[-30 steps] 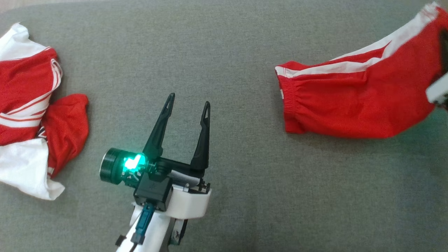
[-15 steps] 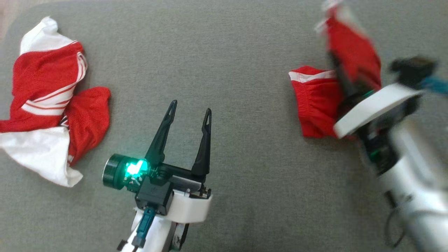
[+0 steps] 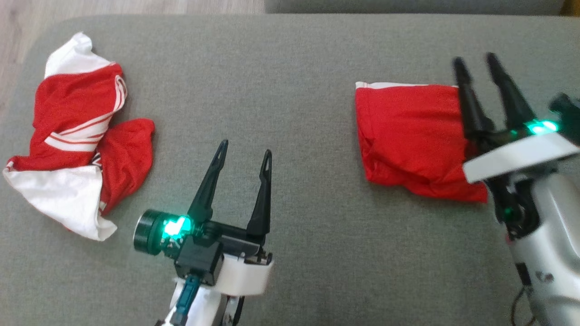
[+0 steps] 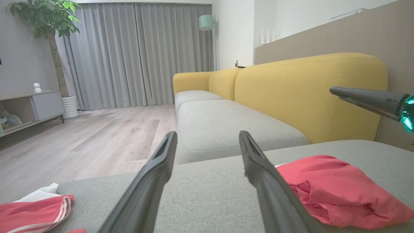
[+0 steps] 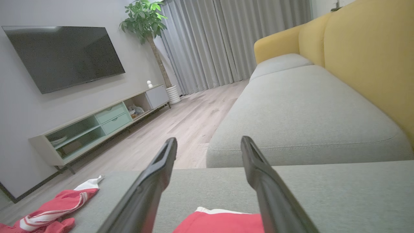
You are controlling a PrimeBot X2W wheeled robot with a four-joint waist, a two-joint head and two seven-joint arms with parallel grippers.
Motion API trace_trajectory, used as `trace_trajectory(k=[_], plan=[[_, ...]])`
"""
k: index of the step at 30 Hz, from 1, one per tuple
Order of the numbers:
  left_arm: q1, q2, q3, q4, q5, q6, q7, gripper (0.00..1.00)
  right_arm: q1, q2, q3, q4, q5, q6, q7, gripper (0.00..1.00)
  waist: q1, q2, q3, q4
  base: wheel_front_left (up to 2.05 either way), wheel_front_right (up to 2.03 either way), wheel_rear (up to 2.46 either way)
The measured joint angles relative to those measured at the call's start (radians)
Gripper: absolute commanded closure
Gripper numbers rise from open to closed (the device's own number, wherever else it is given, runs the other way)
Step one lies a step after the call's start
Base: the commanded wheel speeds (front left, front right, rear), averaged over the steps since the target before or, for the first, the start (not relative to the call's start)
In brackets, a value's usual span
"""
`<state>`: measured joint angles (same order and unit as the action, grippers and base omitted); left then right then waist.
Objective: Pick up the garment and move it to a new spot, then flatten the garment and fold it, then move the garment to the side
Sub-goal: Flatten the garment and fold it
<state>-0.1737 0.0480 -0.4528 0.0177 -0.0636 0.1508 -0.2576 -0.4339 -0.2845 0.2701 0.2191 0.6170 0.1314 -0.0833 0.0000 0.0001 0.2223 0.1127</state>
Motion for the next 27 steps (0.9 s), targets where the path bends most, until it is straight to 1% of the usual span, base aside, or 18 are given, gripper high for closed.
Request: trace_trajectory(k=[2, 6, 8, 12, 18, 22, 24, 27], plan=[[0.015, 0.000, 0.002, 0.000, 0.000, 0.000, 0.000, 0.00, 0.031, -0.003, -0.045, 0.000, -0.029, 0.000, -0.023, 0.00, 0.0000, 0.0000, -0.015, -0.003, 0.00, 0.00, 0.00], [0.044, 0.000, 0.015, -0.003, 0.000, 0.000, 0.000, 0.00, 0.100, -0.005, -0.087, 0.018, -0.097, 0.000, -0.076, 0.00, 0.0000, 0.0000, -0.049, -0.008, 0.00, 0.00, 0.00], [0.061, 0.000, 0.027, -0.006, 0.000, 0.000, 0.000, 0.00, 0.125, 0.002, -0.099, 0.039, -0.114, 0.000, -0.095, 0.00, -0.0001, 0.0000, -0.068, -0.010, 0.00, 0.00, 0.00], [0.115, 0.001, 0.050, -0.008, 0.000, 0.000, 0.000, 0.00, 0.181, 0.028, -0.094, 0.076, -0.147, 0.000, -0.134, 0.00, -0.0001, 0.0000, -0.114, -0.012, 0.00, 0.00, 0.00], [0.248, 0.009, 0.100, -0.011, -0.010, -0.001, 0.000, 0.00, 0.310, 0.058, -0.066, 0.118, -0.224, 0.000, -0.165, 0.00, -0.0002, 0.0000, -0.194, -0.018, 0.00, 0.00, 0.00], [0.318, 0.021, 0.130, -0.019, -0.010, -0.002, 0.000, 0.00, 0.387, 0.082, -0.071, 0.088, -0.287, 0.000, -0.165, 0.00, -0.0003, 0.0000, -0.235, -0.027, 0.00, 0.00, 0.00], [0.340, 0.026, 0.139, -0.021, -0.009, -0.005, 0.000, 0.00, 0.423, 0.093, -0.094, 0.062, -0.342, 0.000, -0.165, 0.00, -0.0002, 0.0000, -0.250, -0.030, 0.00, 0.00, 0.00], [0.360, 0.026, 0.152, -0.021, -0.008, -0.014, 0.000, 0.00, 0.488, 0.133, -0.152, 0.032, -0.393, 0.000, -0.168, 0.00, -0.0001, 0.0000, -0.267, -0.031, 0.00, 0.00, 0.00]])
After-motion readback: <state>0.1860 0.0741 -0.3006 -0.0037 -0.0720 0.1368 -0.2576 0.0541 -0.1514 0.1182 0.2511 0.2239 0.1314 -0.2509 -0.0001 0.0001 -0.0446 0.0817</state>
